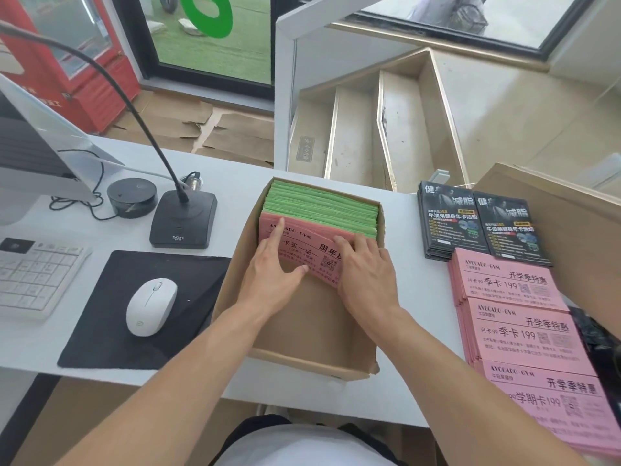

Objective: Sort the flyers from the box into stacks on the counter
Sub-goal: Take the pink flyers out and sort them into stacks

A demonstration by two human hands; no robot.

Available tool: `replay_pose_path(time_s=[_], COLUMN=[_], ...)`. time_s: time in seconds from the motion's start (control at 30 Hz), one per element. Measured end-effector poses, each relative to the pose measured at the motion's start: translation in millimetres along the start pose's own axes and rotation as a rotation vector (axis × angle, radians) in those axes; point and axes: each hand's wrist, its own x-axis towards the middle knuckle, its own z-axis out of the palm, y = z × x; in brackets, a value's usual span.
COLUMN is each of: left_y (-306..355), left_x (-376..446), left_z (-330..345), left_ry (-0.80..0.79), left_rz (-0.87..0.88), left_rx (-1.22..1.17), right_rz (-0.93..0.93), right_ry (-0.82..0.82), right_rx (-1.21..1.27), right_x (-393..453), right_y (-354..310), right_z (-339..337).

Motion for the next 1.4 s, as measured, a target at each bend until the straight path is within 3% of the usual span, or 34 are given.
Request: replay_pose_path(time_s=[0.1,0.23,0.33,0.4,0.5,0.6,0.67,0.73,0.83,0.93,1.17,1.27,1.4], left_y=[-0.7,1.5,10.1,21.5,38.5,63.1,87.1,110.0,136.3,155.5,168.3,161.3,164.8], left_x=[0.0,-0.8,-3.2,-9.9,-19.8,-32.6,-49.3,-67.5,-80.9,-88.3,-96.4,-99.2,-88.4], left_z=[0.5,-0.8,-10.2,-21.2,-37.3,-39.0,-21.2,10.8,68.0,119.1,199.9,224.1,247.4], left_ry=[0.0,0.076,0.312,0.353,0.121,-0.134,-0.316,-0.468,-0.389,-0.388,-0.448,-0.469,-0.427], left_rz=[0.006,0.009,0.122,0.22,0.237,0.292,0.324,0.278,0.338,0.228,0.203,0.259,0.217], left_rx=[0.003,0.005,-0.043,-0.204,-0.425,-0.46,-0.434,-0.482,-0.439,-0.59,-0.547,-0.477,-0.452], right_rz=[-0.019,-0.053,0.001,0.031,-0.022,-0.042,0.051,0.224,0.509,0.662,0.754,0.702,0.765], right_ry=[0.008,-0.151,0.042,0.138,0.114,0.0,-0.113,-0.118,-0.01,-0.028,0.077,0.056,0.027], right_rx=[-0.007,0.077,0.33,0.462,0.441,0.424,0.466,0.603,0.915,1.145,0.99,1.021,1.069], right_x=[3.8,-4.0,-11.5,-16.4,-26.0,-46.9,-66.6,-87.1,-115.3,-139.3,-170.2,-178.0,-173.7], right_y=[-0.2,-3.3,0.0,9.9,43.2,88.3,118.4,148.2,194.9,232.3,300.5,323.9,340.8], right_z=[-3.3,-10.8,-32.0,-55.6,-94.6,-123.9,-133.0,-136.5,-134.6,-127.3,-99.3,-85.4,-67.5])
